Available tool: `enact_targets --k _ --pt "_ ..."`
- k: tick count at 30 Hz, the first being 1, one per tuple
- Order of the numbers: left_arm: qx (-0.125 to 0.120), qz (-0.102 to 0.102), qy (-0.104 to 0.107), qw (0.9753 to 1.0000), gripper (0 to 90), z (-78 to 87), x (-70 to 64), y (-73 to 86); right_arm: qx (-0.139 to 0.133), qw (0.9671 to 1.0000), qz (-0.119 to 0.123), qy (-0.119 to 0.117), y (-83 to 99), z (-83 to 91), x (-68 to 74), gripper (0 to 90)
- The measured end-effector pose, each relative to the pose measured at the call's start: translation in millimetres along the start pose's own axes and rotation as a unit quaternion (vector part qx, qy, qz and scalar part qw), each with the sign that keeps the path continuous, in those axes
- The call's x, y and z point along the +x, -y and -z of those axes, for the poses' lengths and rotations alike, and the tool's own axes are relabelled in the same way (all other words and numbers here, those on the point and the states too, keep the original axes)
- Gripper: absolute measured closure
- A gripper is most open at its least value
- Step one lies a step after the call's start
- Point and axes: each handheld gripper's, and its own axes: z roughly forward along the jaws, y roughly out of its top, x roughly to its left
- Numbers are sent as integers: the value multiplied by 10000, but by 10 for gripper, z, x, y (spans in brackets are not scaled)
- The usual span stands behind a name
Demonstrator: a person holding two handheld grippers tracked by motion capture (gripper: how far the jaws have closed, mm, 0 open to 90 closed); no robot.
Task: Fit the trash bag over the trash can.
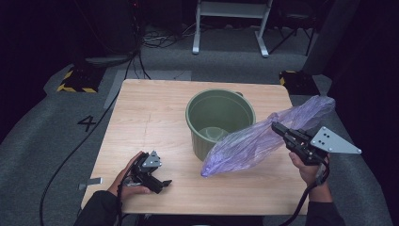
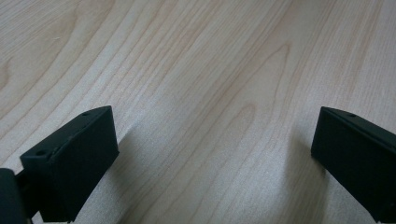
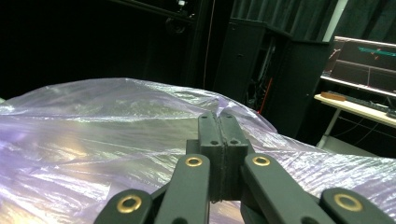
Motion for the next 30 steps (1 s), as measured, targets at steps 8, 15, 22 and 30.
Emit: enact_targets --k 8,15,22,30 --pt "2 42 -56 10000 167 65 39 -23 80 9999 6 101 -162 -129 -91 900" --pt "-255 -118 -39 9996 155 215 -20 -144 237 9995 9 223 -220 -267 -144 900" --pt "-732 -246 -62 9970 158 415 -74 -313 358 9984 -72 434 -208 -365 -229 900" --pt "-1272 -551 -45 9903 158 673 -166 -609 527 9966 -42 630 -262 -489 -273 900"
